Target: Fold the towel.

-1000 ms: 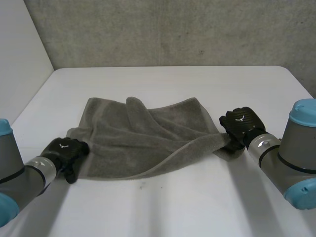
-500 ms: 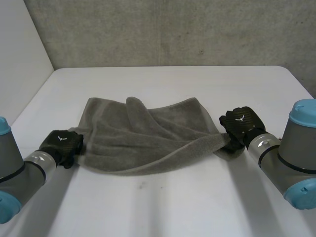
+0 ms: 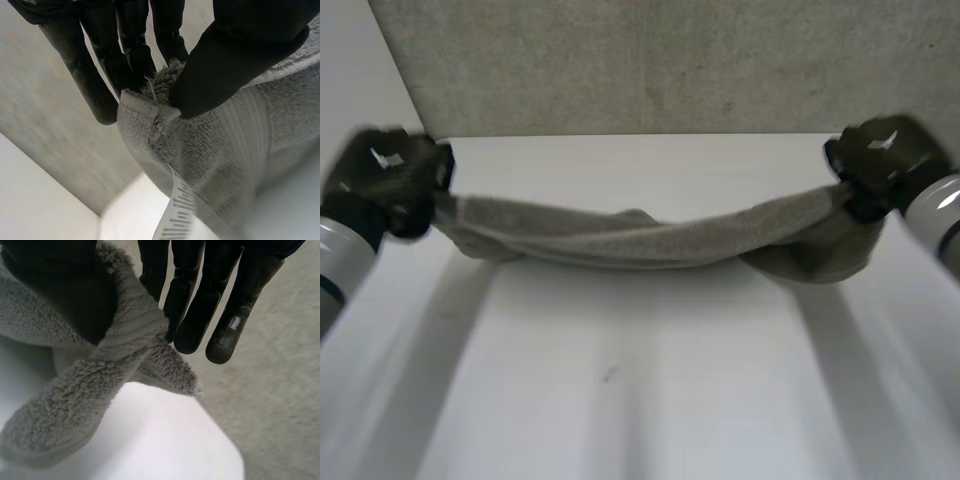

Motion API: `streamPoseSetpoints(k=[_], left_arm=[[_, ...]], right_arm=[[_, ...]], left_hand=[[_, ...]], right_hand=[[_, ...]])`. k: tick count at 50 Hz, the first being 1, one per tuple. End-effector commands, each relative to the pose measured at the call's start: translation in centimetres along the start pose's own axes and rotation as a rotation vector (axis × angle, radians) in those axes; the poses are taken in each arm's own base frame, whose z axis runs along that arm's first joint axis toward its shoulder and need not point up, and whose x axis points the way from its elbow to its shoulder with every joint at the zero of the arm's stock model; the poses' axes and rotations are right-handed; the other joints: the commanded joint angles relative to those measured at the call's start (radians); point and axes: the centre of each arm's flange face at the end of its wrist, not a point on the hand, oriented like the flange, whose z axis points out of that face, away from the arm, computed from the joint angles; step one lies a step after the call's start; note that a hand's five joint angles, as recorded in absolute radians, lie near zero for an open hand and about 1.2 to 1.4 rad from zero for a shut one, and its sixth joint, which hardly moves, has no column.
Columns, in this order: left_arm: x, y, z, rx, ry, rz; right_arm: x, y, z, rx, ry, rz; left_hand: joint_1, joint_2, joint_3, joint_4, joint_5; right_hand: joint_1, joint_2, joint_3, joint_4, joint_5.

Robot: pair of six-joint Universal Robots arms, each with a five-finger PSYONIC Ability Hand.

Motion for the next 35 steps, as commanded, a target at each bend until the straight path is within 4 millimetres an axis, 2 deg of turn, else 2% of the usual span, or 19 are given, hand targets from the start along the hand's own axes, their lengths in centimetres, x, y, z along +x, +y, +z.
streamPoseSetpoints(k=[1,6,11,12,13,15,16,18,19,21,22,23,24,26,27,29,32,34,35], left_arm=[[-2.1,-6.1,-2.8,0.096,-0.037,-0.022],[-2.0,-6.6,-3.1,0.069,-0.013,-0.028],[-0.7,-4.2,-1.6,-0.026,0.043,-0.042],[0.0,-2.7,-0.5,-0.078,0.072,-0.053],[0.0,-2.7,-0.5,-0.079,0.072,-0.053],[1.7,0.0,1.6,-0.165,0.135,-0.065],[1.8,0.0,1.6,-0.165,0.135,-0.065],[3.7,2.1,3.9,-0.221,0.196,-0.071],[3.7,2.1,3.9,-0.221,0.196,-0.071],[4.3,3.1,6.7,-0.221,0.190,-0.065],[4.3,3.1,6.7,-0.221,0.190,-0.065],[3.9,3.0,8.3,-0.190,0.154,-0.063],[3.9,3.0,8.3,-0.189,0.153,-0.063],[2.9,1.4,11.1,-0.044,0.076,-0.044],[2.9,1.4,11.1,-0.044,0.075,-0.043],[1.2,-1.5,13.2,0.162,-0.030,-0.028],[0.3,-3.1,13.9,0.267,-0.087,-0.017],[-1.5,-6.6,14.2,0.443,-0.213,-0.015],[-1.5,-6.6,14.2,0.443,-0.214,-0.015]], right_arm=[[4.7,-5.3,-4.0,0.049,0.021,-0.013],[6.2,-6.5,-5.1,0.079,-0.005,-0.060],[6.0,-4.6,-4.0,0.007,-0.069,-0.073],[5.4,-3.3,-2.8,-0.035,-0.108,-0.080],[5.4,-3.3,-2.8,-0.036,-0.109,-0.080],[4.1,-0.7,-0.3,-0.117,-0.168,-0.115],[4.1,-0.7,-0.3,-0.118,-0.168,-0.115],[3.1,0.3,1.5,-0.153,-0.176,-0.162],[3.1,0.3,1.5,-0.154,-0.176,-0.162],[2.2,1.2,4.1,-0.167,-0.145,-0.187],[2.2,1.2,4.1,-0.167,-0.145,-0.187],[1.8,1.1,5.5,-0.138,-0.119,-0.205],[1.8,1.1,5.6,-0.138,-0.118,-0.206],[1.6,-0.1,7.9,-0.023,-0.027,-0.243],[1.6,-0.1,7.9,-0.023,-0.027,-0.243],[2.8,-2.6,9.9,0.173,0.127,-0.282],[3.8,-4.3,10.5,0.294,0.222,-0.295],[5.8,-7.8,10.4,0.527,0.404,-0.284],[5.8,-7.9,10.4,0.529,0.404,-0.284]], left_hand=[[0.228,0.180,0.182,0.180,0.197],[0.228,0.180,0.182,0.180,0.197],[0.228,0.180,0.182,0.180,0.197],[0.228,0.180,0.182,0.180,0.197],[0.228,0.180,0.182,0.180,0.197],[0.228,0.180,0.182,0.180,0.197],[0.228,0.180,0.182,0.180,0.197],[0.228,0.180,0.182,0.180,0.197],[0.228,0.180,0.182,0.180,0.197],[0.228,0.180,0.182,0.180,0.197],[0.228,0.180,0.182,0.180,0.197],[0.228,0.180,0.182,0.180,0.197],[0.228,0.180,0.182,0.180,0.197],[0.228,0.180,0.182,0.180,0.197],[0.228,0.180,0.182,0.180,0.197],[0.228,0.180,0.182,0.180,0.197],[0.228,0.180,0.182,0.180,0.197],[0.228,0.180,0.182,0.180,0.197],[0.228,0.180,0.182,0.180,0.197]], right_hand=[[0.338,0.214,0.204,0.198,0.303],[0.338,0.214,0.204,0.198,0.303],[0.338,0.214,0.204,0.198,0.303],[0.338,0.214,0.204,0.198,0.303],[0.338,0.214,0.204,0.198,0.303],[0.338,0.214,0.204,0.198,0.303],[0.338,0.214,0.204,0.198,0.303],[0.338,0.214,0.204,0.198,0.303],[0.338,0.214,0.204,0.198,0.303],[0.338,0.214,0.204,0.198,0.303],[0.338,0.214,0.204,0.198,0.303],[0.338,0.214,0.204,0.198,0.303],[0.338,0.214,0.204,0.198,0.303],[0.338,0.214,0.204,0.198,0.303],[0.338,0.214,0.204,0.198,0.303],[0.338,0.214,0.204,0.198,0.303],[0.338,0.214,0.204,0.198,0.303],[0.338,0.214,0.204,0.198,0.303],[0.338,0.214,0.204,0.198,0.303]])
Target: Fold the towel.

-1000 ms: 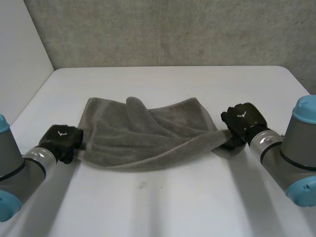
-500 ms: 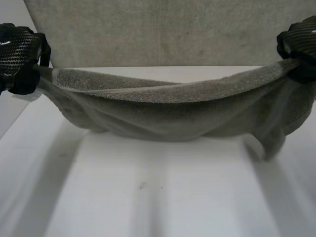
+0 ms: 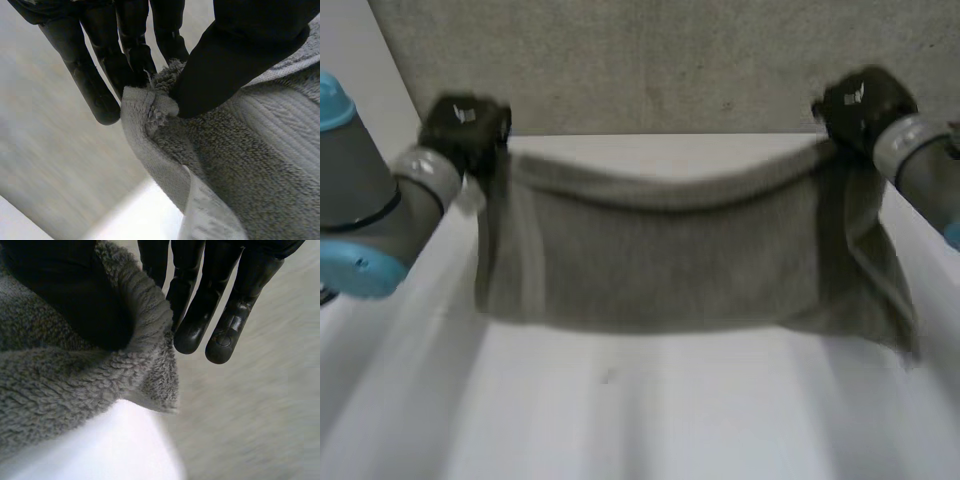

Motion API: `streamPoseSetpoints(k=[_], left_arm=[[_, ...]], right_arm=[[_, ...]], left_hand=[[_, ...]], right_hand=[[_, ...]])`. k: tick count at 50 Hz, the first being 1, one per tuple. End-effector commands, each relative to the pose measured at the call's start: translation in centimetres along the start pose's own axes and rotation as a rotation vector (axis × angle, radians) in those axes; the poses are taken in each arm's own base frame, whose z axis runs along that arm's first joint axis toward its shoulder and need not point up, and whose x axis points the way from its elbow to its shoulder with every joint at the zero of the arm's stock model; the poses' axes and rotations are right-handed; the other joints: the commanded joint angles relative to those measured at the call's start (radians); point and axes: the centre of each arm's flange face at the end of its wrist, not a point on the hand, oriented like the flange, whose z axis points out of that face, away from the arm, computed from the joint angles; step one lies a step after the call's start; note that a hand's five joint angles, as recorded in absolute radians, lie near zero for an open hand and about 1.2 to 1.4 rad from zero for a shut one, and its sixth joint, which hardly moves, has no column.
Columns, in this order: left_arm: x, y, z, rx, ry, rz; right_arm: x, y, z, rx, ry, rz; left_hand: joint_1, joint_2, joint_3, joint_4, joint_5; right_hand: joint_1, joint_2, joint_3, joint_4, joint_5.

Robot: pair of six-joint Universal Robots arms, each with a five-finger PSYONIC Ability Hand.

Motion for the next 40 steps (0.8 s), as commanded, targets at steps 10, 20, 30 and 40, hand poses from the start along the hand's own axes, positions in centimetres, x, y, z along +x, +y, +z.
streamPoseSetpoints(k=[10,20,30,40], left_arm=[[-3.1,-7.0,0.7,0.382,-0.268,0.012],[0.5,2.2,-2.2,0.033,-0.132,0.004],[3.2,7.7,-5.5,-0.155,-0.027,-0.002],[3.0,6.9,-7.1,-0.151,-0.026,-0.002]], right_arm=[[2.9,-4.2,0.4,0.326,0.287,0.042],[-5.1,2.0,-2.2,0.040,-0.154,0.124],[-11.1,8.5,-4.3,-0.171,-0.375,0.208],[-7.5,9.5,-5.7,-0.269,-0.334,0.291]], left_hand=[[0.227,0.179,0.181,0.180,0.196],[0.227,0.179,0.181,0.180,0.196],[0.227,0.179,0.181,0.180,0.196],[0.227,0.179,0.181,0.180,0.196]], right_hand=[[0.338,0.214,0.204,0.195,0.303],[0.338,0.214,0.204,0.195,0.303],[-0.002,-0.125,-0.135,-0.144,-0.037],[-0.827,-0.950,-0.960,-0.969,-0.862]])
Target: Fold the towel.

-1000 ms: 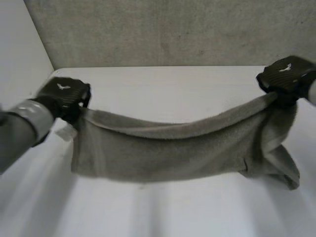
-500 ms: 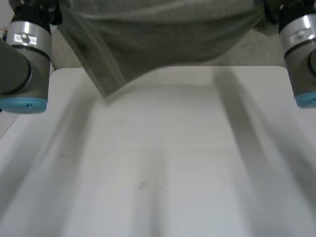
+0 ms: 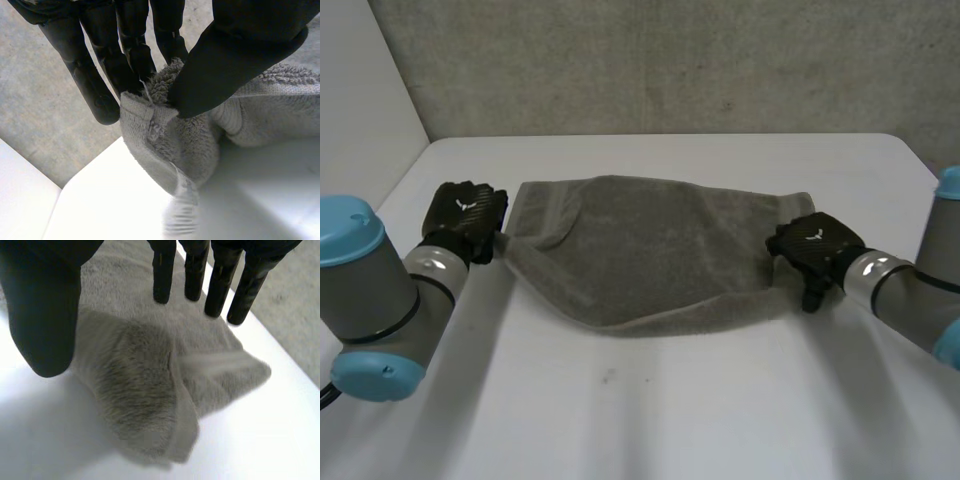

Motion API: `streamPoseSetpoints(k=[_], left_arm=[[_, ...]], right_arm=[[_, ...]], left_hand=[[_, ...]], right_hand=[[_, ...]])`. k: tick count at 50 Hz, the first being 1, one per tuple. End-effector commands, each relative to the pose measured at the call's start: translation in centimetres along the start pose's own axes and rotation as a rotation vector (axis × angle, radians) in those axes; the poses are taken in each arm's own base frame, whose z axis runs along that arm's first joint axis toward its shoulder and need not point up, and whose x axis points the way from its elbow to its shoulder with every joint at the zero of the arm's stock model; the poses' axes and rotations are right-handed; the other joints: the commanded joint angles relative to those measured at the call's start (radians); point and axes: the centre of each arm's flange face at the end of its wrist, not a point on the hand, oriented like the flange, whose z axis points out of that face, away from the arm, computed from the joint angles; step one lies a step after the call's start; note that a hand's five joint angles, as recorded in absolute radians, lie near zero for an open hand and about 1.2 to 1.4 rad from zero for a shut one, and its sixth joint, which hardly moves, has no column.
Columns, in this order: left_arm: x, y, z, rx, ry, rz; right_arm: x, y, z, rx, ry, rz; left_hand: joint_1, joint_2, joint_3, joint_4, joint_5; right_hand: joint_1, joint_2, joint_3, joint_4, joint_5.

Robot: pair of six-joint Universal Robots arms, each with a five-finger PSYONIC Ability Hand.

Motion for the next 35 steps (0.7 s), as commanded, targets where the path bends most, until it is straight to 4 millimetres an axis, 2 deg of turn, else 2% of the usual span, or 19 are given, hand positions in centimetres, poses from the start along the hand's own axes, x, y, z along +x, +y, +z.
streamPoseSetpoints(k=[1,8,10,13,16,22,28,35], left_arm=[[-0.2,-1.0,-1.3,0.021,0.000,0.001],[0.0,-1.5,-2.2,0.033,0.008,0.002],[0.0,-1.7,-2.3,0.037,0.010,0.002],[-0.2,-1.6,-2.3,0.031,0.007,0.001],[-0.3,-1.4,-2.3,0.022,0.006,0.001],[-0.2,-1.4,-2.4,0.013,0.012,0.000],[0.0,-1.4,-2.5,0.013,0.020,0.000],[0.1,-1.4,-2.6,0.013,0.021,0.001]], right_arm=[[2.6,-0.1,-2.0,-0.038,0.046,0.098],[4.3,-0.7,-2.9,-0.037,0.062,0.217],[5.4,-1.0,-3.3,-0.030,0.039,0.270],[5.9,-1.1,-3.3,-0.028,-0.004,0.308],[5.9,-0.6,-2.7,-0.040,-0.037,0.318],[6.0,-0.6,-2.2,-0.034,-0.046,0.308],[6.0,-1.3,-1.8,-0.013,-0.041,0.241],[4.9,-2.8,-0.6,0.003,-0.055,0.207]], left_hand=[[0.226,0.179,0.181,0.179,0.196],[0.226,0.179,0.181,0.179,0.196],[0.226,0.179,0.181,0.179,0.196],[0.226,0.179,0.181,0.179,0.196],[0.226,0.179,0.181,0.179,0.196],[0.226,0.179,0.181,0.179,0.196],[0.226,0.179,0.181,0.179,0.196],[0.226,0.179,0.181,0.179,0.196]], right_hand=[[-0.111,-0.107,-0.106,-0.104,-0.101],[-0.099,-0.096,-0.094,-0.092,-0.089],[-0.085,-0.081,-0.079,-0.078,-0.074],[-0.020,-0.017,-0.015,-0.013,-0.010],[0.047,0.051,0.052,0.054,0.058],[0.039,0.042,0.044,0.046,0.049],[-0.011,-0.008,-0.006,-0.004,-0.001],[0.015,0.019,0.020,0.022,0.025]])
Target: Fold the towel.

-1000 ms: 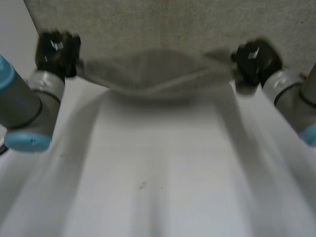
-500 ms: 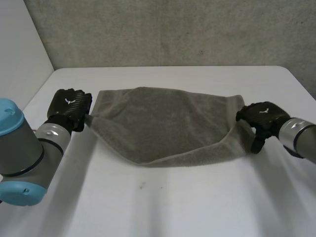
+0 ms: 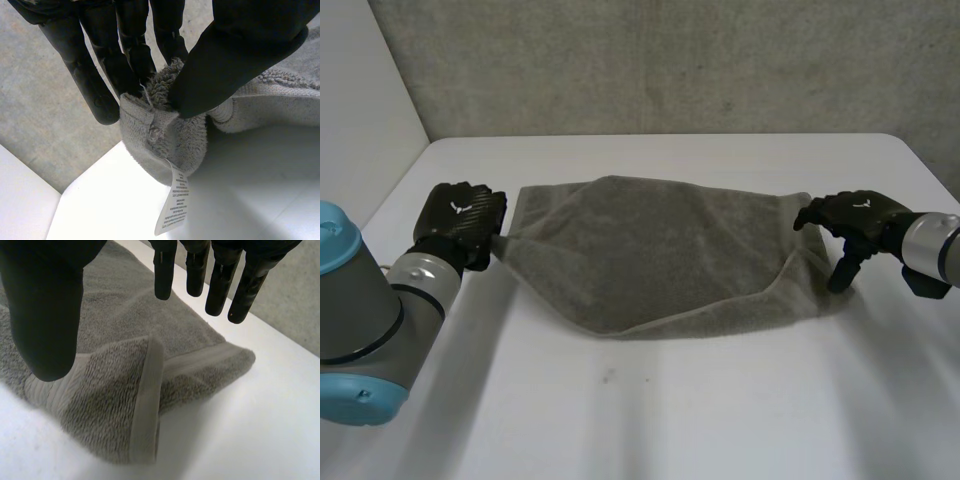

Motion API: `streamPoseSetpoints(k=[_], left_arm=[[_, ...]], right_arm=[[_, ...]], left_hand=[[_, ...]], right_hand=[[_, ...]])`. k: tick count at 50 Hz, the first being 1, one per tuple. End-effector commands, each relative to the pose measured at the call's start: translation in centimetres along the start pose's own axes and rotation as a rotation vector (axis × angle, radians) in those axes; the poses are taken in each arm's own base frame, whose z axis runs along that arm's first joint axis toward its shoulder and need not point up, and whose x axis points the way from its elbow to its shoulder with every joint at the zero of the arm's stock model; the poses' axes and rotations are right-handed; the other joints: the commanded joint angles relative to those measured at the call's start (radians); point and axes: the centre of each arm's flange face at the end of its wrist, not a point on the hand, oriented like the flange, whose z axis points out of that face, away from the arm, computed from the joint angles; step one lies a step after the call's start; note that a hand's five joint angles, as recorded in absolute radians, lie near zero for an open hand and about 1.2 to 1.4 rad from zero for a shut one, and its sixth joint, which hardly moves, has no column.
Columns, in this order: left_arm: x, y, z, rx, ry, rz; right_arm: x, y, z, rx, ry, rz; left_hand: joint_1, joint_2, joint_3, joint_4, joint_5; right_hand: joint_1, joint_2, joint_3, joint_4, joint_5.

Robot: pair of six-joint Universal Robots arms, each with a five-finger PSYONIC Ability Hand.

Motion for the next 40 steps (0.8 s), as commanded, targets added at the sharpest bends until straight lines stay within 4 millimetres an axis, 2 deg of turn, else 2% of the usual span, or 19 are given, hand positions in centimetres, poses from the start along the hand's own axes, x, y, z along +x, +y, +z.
streamPoseSetpoints(k=[1,8,10,16,19,25,27,28,30,33,35,36,38,39,40], left_arm=[[0.1,-0.1,0.0,0.000,0.002,0.000],[0.2,0.0,-0.3,-0.019,0.012,0.000],[0.1,0.0,-0.3,-0.024,0.013,-0.001],[-0.2,0.1,-0.2,-0.026,0.006,-0.003],[-0.3,0.1,-0.2,-0.028,0.003,-0.004],[-0.4,0.2,-0.1,-0.026,0.008,-0.005],[-0.5,0.3,-0.1,-0.029,0.004,-0.005],[-0.5,0.3,-0.1,-0.029,0.004,-0.005],[-0.5,0.3,-0.1,-0.029,0.004,-0.005],[-0.5,0.3,-0.1,-0.028,0.005,-0.005],[-0.5,0.2,-0.1,-0.027,0.005,-0.005],[-0.5,0.2,-0.1,-0.027,0.005,-0.005],[-0.7,-0.3,-0.2,-0.019,0.000,-0.001],[-0.7,-0.3,-0.2,-0.019,0.000,-0.001],[-1.0,-1.0,-0.4,-0.003,-0.008,-0.002]], right_arm=[[-1.3,-1.0,1.6,-0.005,0.004,-0.040],[-2.7,-1.0,3.9,-0.072,0.044,-0.065],[-2.9,-0.3,5.0,-0.109,0.046,-0.061],[-2.8,1.0,6.4,-0.158,0.040,-0.049],[-2.7,1.2,6.6,-0.171,0.045,-0.048],[-2.3,1.7,6.8,-0.205,0.085,-0.061],[-2.3,1.8,6.7,-0.214,0.089,-0.063],[-2.3,1.8,6.7,-0.214,0.089,-0.063],[-2.4,0.8,6.3,-0.187,0.091,-0.069],[-2.4,-0.1,5.8,-0.161,0.097,-0.069],[-2.2,-2.3,4.3,-0.109,0.112,-0.077],[-2.2,-2.3,4.3,-0.109,0.112,-0.077],[-1.9,-4.5,2.2,-0.045,0.129,-0.081],[-1.9,-4.5,2.2,-0.044,0.129,-0.081],[-1.7,-5.8,0.9,0.006,0.140,-0.072]], left_hand=[[0.226,0.179,0.181,0.179,0.196],[0.226,0.179,0.181,0.179,0.196],[0.226,0.179,0.181,0.179,0.196],[0.226,0.179,0.181,0.179,0.196],[0.226,0.179,0.181,0.179,0.196],[0.226,0.179,0.181,0.179,0.196],[0.226,0.179,0.181,0.179,0.196],[0.226,0.179,0.181,0.179,0.196],[0.226,0.179,0.181,0.179,0.196],[0.226,0.179,0.181,0.179,0.196],[0.226,0.179,0.181,0.179,0.196],[0.226,0.179,0.181,0.179,0.196],[0.226,0.179,0.181,0.179,0.196],[0.226,0.179,0.181,0.179,0.196],[0.226,0.179,0.181,0.179,0.196]], right_hand=[[0.064,0.070,0.050,0.051,0.061],[0.108,0.114,0.094,0.095,0.105],[0.126,0.131,0.112,0.112,0.122],[0.149,0.155,0.135,0.136,0.146],[0.170,0.175,0.156,0.156,0.166],[0.387,0.393,0.373,0.374,0.383],[0.565,0.571,0.551,0.552,0.561],[0.566,0.572,0.552,0.553,0.563],[1.059,1.065,1.046,1.046,1.056],[1.093,1.099,1.080,1.080,1.090],[1.093,1.099,1.080,1.080,1.090],[1.093,1.099,1.080,1.080,1.090],[1.093,1.099,1.080,1.080,1.090],[1.093,1.099,1.080,1.080,1.090],[1.093,1.099,1.080,1.080,1.090]])
